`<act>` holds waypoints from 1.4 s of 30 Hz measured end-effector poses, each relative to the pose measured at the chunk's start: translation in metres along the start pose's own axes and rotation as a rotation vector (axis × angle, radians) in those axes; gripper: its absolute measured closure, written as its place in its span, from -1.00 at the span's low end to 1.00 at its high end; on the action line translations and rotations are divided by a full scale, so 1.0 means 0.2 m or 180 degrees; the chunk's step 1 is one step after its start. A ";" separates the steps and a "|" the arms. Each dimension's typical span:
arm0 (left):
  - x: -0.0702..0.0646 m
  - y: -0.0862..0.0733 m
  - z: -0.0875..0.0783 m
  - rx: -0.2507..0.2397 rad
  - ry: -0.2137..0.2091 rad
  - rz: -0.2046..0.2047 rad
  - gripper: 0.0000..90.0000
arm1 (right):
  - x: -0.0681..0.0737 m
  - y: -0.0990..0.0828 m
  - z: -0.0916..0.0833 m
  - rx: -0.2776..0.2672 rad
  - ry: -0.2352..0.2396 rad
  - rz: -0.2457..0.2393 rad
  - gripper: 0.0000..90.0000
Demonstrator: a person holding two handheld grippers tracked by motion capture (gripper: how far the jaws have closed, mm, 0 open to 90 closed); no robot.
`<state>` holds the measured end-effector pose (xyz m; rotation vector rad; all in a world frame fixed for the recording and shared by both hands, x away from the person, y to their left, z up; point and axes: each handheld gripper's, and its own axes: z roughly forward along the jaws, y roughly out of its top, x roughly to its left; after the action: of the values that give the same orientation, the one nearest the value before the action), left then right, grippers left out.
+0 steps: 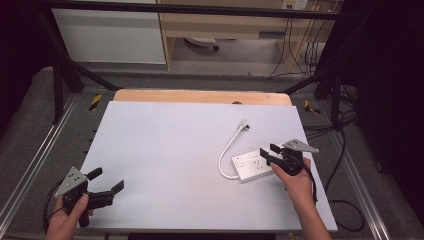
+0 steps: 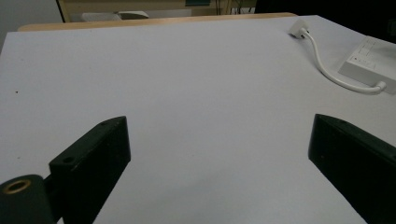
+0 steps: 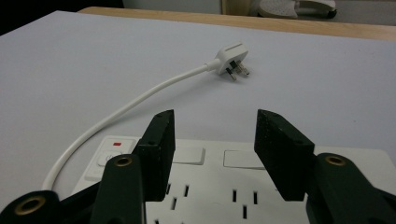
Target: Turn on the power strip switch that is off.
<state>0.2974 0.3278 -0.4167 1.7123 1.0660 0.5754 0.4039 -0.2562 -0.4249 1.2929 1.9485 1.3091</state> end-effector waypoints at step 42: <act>0.00 0.00 0.00 0.0015 -0.0003 0.0008 -0.87 | 0.13 0.00 -0.13 -0.0023 0.0287 -0.0074 -0.88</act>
<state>0.2969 0.3270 -0.4168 1.7180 1.0654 0.5742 0.3736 -0.2455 -0.4098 1.2236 2.0114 1.3838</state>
